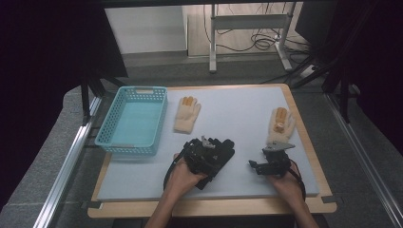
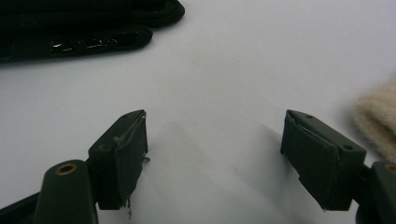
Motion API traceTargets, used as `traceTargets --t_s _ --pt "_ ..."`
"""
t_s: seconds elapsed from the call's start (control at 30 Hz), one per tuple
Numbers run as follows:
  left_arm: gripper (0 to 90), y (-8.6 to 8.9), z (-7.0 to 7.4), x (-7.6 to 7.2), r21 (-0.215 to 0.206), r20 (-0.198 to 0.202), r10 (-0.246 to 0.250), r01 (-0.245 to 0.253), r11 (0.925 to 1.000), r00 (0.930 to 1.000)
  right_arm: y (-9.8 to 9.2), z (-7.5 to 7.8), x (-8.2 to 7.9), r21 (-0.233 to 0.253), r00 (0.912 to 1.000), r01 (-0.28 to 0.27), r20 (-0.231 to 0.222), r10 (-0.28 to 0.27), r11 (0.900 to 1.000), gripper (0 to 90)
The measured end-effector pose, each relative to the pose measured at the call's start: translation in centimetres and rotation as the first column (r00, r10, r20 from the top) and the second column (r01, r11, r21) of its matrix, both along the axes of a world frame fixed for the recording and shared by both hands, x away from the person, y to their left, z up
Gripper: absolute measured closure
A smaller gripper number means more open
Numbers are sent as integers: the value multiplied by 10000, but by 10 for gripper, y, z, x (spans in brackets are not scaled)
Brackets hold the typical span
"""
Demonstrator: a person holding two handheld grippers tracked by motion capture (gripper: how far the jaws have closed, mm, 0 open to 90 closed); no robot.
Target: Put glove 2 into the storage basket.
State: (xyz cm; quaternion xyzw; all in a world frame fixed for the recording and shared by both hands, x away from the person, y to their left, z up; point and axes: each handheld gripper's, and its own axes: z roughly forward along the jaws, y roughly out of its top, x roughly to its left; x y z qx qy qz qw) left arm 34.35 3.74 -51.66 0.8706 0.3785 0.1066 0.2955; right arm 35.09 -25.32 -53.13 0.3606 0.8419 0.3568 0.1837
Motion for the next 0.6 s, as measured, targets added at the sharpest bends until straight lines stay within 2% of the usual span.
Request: traceTargets --t_s 0.13,0.2,0.3,0.4,0.47,0.6 --pt "0 -1 -8 1 -62 -504 -110 107 9999 9987 0 0 0 -2 10000 -9 9 9 10000 226" --pt "0 -3 -10 -1 -11 -629 -264 264 9997 9977 0 0 0 -5 10000 -10 11 10 10000 226" --pt "0 -9 -12 -6 472 -377 -249 267 9985 9990 0 0 0 -4 10000 -3 3 3 10000 225" --pt "0 -6 -12 -3 475 -452 -166 187 9987 9988 0 0 0 -5 10000 -6 5 6 10000 226" --pt "9 -2 -13 -1 292 -487 2 12 9996 9988 0 0 0 -6 10000 -4 6 4 10000 225" --pt "38 -5 -11 -5 445 -486 19 3 9990 9988 0 0 0 -8 10000 -6 5 6 10000 225"
